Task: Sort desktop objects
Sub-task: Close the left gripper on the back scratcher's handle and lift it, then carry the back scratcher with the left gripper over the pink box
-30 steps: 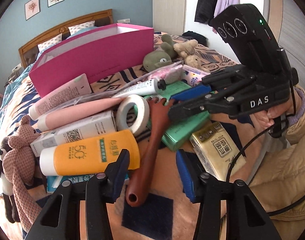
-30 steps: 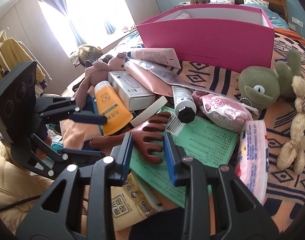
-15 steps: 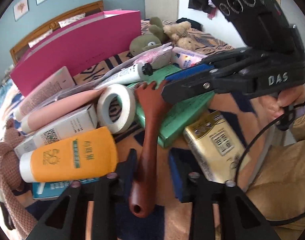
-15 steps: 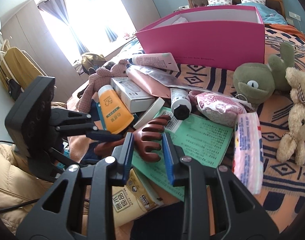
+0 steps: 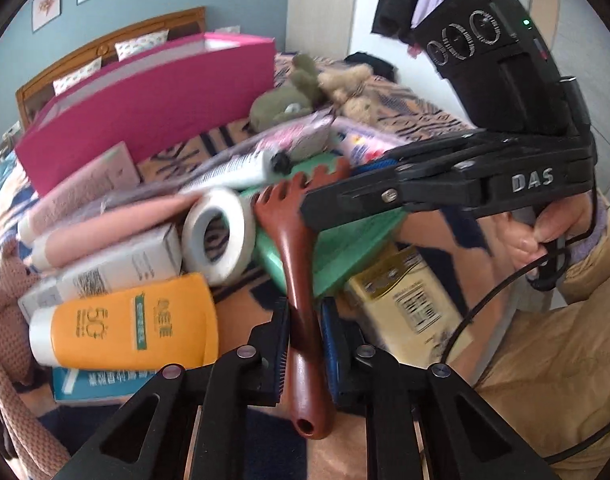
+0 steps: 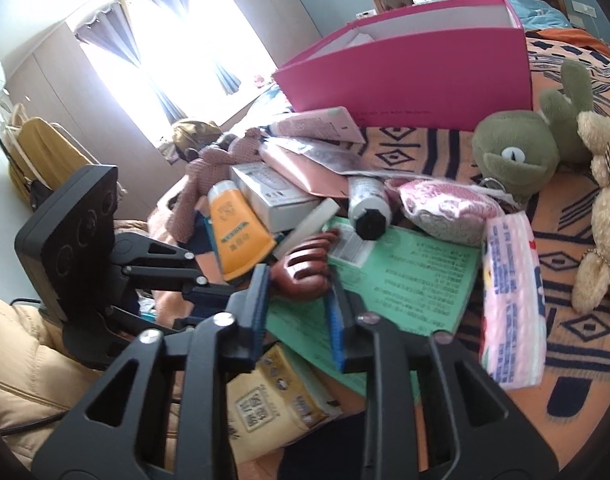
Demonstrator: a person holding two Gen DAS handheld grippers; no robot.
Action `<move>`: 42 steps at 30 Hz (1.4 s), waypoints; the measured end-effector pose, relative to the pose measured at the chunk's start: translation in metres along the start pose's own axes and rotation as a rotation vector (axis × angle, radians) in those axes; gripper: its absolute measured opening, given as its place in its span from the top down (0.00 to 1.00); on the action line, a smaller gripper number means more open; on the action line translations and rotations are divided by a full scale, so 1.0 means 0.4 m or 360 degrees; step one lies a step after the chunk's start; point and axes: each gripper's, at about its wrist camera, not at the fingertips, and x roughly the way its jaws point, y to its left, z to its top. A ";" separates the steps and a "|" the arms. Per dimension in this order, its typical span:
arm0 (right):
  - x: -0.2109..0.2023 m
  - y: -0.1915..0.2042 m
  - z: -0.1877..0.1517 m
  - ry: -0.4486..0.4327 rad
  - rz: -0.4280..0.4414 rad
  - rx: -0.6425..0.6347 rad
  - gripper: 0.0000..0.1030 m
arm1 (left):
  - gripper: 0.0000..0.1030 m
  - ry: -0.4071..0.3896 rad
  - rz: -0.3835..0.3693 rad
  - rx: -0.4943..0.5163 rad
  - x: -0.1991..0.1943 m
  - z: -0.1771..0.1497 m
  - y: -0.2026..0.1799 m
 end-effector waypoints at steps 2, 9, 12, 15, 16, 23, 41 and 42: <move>-0.007 0.008 0.003 -0.0024 -0.0014 -0.0020 0.80 | 0.85 -0.0013 -0.0007 0.0008 0.000 0.009 -0.001; -0.021 0.001 0.018 -0.0063 -0.0043 -0.0001 0.81 | 0.85 -0.0051 -0.0020 -0.0003 0.002 0.049 0.004; -0.036 0.001 0.030 -0.0106 -0.0016 0.0009 0.81 | 0.85 -0.0081 -0.0013 0.0001 -0.014 0.054 0.012; -0.049 0.006 0.047 -0.0147 -0.0013 -0.0005 0.81 | 0.85 -0.0109 -0.0005 -0.0001 -0.023 0.070 0.016; -0.051 0.006 0.051 -0.0157 -0.0010 -0.0003 0.81 | 0.86 -0.0127 -0.0002 0.0001 -0.026 0.077 0.017; -0.028 -0.018 0.069 -0.0124 -0.0055 0.0050 0.78 | 0.87 -0.0123 0.0025 -0.0020 0.004 0.107 0.032; 0.009 -0.038 0.058 -0.0079 -0.0042 0.0126 0.83 | 0.88 -0.0141 -0.0053 -0.0109 0.010 0.115 0.058; 0.003 -0.032 0.064 -0.0090 -0.0042 0.0107 0.83 | 0.88 -0.0149 -0.0044 -0.0104 0.007 0.120 0.058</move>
